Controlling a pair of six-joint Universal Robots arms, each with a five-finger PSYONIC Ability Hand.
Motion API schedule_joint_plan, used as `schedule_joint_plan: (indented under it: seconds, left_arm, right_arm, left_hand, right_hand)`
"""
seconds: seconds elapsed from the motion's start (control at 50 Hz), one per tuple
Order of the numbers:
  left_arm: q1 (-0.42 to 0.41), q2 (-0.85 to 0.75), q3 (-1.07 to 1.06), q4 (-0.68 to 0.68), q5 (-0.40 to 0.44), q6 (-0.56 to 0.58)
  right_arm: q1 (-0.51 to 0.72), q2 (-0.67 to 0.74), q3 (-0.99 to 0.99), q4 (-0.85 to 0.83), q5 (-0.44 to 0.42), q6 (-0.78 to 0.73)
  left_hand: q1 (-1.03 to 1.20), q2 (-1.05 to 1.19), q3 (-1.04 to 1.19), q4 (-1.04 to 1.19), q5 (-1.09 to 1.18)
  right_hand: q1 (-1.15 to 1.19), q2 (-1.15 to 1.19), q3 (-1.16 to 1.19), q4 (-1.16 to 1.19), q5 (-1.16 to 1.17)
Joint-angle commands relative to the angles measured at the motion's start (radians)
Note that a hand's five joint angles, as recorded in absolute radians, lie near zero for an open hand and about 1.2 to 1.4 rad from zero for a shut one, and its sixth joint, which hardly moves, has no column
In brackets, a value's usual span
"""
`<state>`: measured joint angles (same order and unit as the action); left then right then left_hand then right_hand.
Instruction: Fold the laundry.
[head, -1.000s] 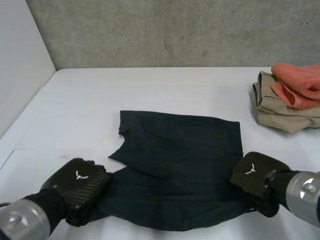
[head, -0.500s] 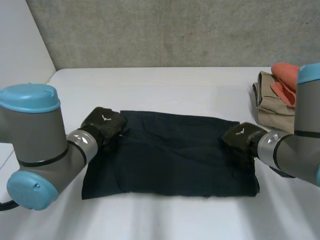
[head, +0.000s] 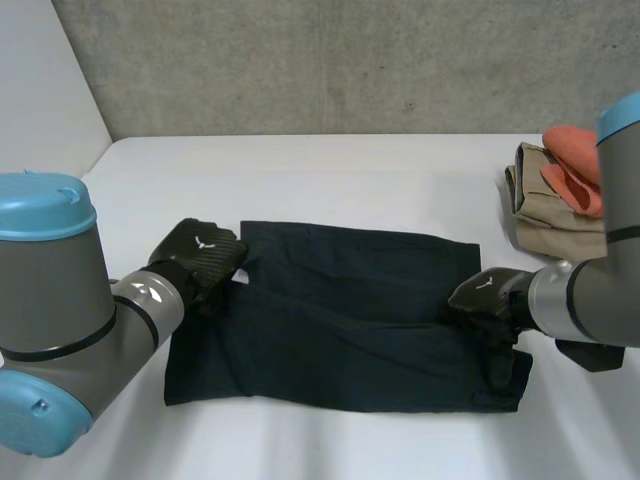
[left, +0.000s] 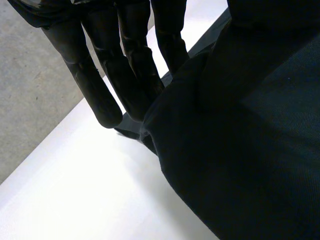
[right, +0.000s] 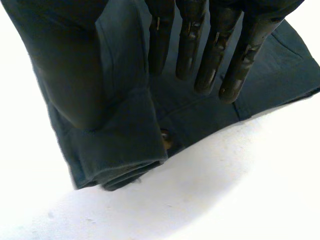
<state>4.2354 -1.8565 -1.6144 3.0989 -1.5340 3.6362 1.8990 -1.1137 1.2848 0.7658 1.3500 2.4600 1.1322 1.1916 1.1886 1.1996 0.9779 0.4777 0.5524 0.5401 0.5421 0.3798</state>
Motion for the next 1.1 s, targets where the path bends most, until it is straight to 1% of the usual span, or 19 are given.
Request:
schedule_joint_plan:
  seconds: [0.02,0.16,0.26,0.3,0.32,0.34,0.38,0.46,0.48,0.54,0.6,0.62,0.68,0.7,0.72,0.8,0.86,0.96,1.1]
  left_arm:
    - [0.021,-0.021,0.016,-0.002,-0.002,0.051]
    - [0.024,-0.021,0.016,0.001,0.000,0.067]
    - [0.023,-0.021,0.007,0.000,0.002,0.064]
    - [0.023,-0.023,0.001,0.000,0.003,0.061]
    - [0.024,-0.024,-0.002,0.000,0.005,0.059]
    - [0.024,-0.027,-0.002,0.000,0.005,0.059]
    - [0.024,-0.039,-0.002,0.000,0.006,0.059]
    - [0.026,-0.084,0.021,0.006,0.003,0.070]
    - [0.031,-0.102,0.049,0.018,0.006,0.071]
    - [0.038,-0.125,0.143,0.055,0.002,0.076]
    - [0.047,-0.136,0.281,0.145,-0.024,0.079]
    - [0.052,-0.133,0.315,0.176,-0.034,0.079]
    - [0.077,-0.122,0.441,0.331,-0.051,0.085]
    - [0.078,-0.116,0.465,0.377,-0.051,0.087]
    - [0.087,-0.103,0.506,0.470,-0.057,0.084]
    - [0.103,-0.026,0.553,0.644,-0.060,0.081]
    - [0.101,0.014,0.553,0.696,-0.058,0.076]
    - [0.087,0.023,0.516,0.682,-0.058,0.074]
    - [0.087,0.057,0.286,0.659,-0.054,0.070]
  right_arm:
    - [-0.034,-0.052,-0.018,0.069,-0.052,0.010]
    - [-0.041,-0.066,0.050,0.070,-0.064,0.017]
    - [-0.040,-0.041,0.090,0.037,-0.066,0.028]
    - [-0.038,-0.022,0.094,0.012,-0.058,0.039]
    - [-0.038,0.001,0.085,-0.031,-0.055,0.057]
    - [-0.038,0.012,0.076,-0.057,-0.054,0.069]
    - [-0.040,0.023,0.059,-0.120,-0.049,0.095]
    - [-0.040,0.040,0.011,-0.268,0.015,0.109]
    - [-0.040,0.040,-0.007,-0.325,0.056,0.105]
    - [-0.017,0.040,-0.073,-0.464,0.107,0.106]
    - [0.028,0.037,-0.128,-0.606,0.118,0.106]
    - [0.046,0.029,-0.159,-0.717,0.120,0.111]
    - [0.063,0.022,-0.202,-0.911,0.123,0.117]
    - [0.066,0.008,-0.220,-1.041,0.129,0.119]
    - [0.066,-0.003,-0.225,-1.106,0.133,0.122]
    - [0.077,-0.052,-0.257,-1.344,0.185,0.117]
    - [0.086,-0.054,-0.304,-1.370,0.196,0.117]
    - [0.089,-0.029,-0.332,-1.335,0.201,0.117]
    - [0.089,-0.008,-0.247,-1.295,0.192,0.119]
  left_hand:
    - [0.264,0.205,0.208,0.197,0.244]
    - [0.264,0.205,0.208,0.197,0.244]
    - [0.264,0.205,0.208,0.197,0.244]
    - [0.264,0.205,0.208,0.197,0.244]
    - [0.264,0.205,0.208,0.197,0.244]
    - [0.264,0.205,0.208,0.197,0.244]
    - [0.264,0.205,0.208,0.197,0.244]
    - [0.264,0.205,0.208,0.197,0.244]
    - [0.264,0.205,0.208,0.197,0.244]
    - [0.264,0.205,0.208,0.197,0.244]
    - [0.264,0.205,0.208,0.197,0.244]
    - [0.264,0.205,0.208,0.197,0.244]
    - [0.264,0.205,0.208,0.197,0.244]
    - [0.264,0.205,0.208,0.197,0.244]
    - [0.264,0.205,0.208,0.197,0.244]
    - [0.264,0.205,0.208,0.197,0.244]
    - [0.264,0.205,0.208,0.197,0.244]
    - [0.264,0.205,0.208,0.197,0.244]
    - [0.264,0.205,0.208,0.197,0.244]
  right_hand:
    - [0.080,0.005,0.018,0.016,0.003]
    - [0.042,-0.033,-0.021,-0.023,-0.035]
    - [0.147,0.072,0.085,0.083,0.070]
    - [0.337,0.262,0.275,0.273,0.260]
    - [0.707,0.633,0.645,0.643,0.631]
    - [0.886,0.811,0.823,0.821,0.809]
    - [0.919,0.844,0.856,0.854,0.842]
    - [0.919,0.844,0.856,0.854,0.842]
    - [0.919,0.844,0.856,0.854,0.842]
    - [0.919,0.844,0.856,0.854,0.842]
    - [0.919,0.844,0.856,0.854,0.842]
    - [0.919,0.844,0.856,0.854,0.842]
    - [0.919,0.844,0.856,0.854,0.842]
    - [0.919,0.844,0.856,0.854,0.842]
    - [0.919,0.844,0.856,0.854,0.842]
    - [0.919,0.844,0.856,0.854,0.842]
    - [0.919,0.844,0.856,0.854,0.842]
    - [0.919,0.844,0.856,0.854,0.842]
    - [0.919,0.844,0.856,0.854,0.842]
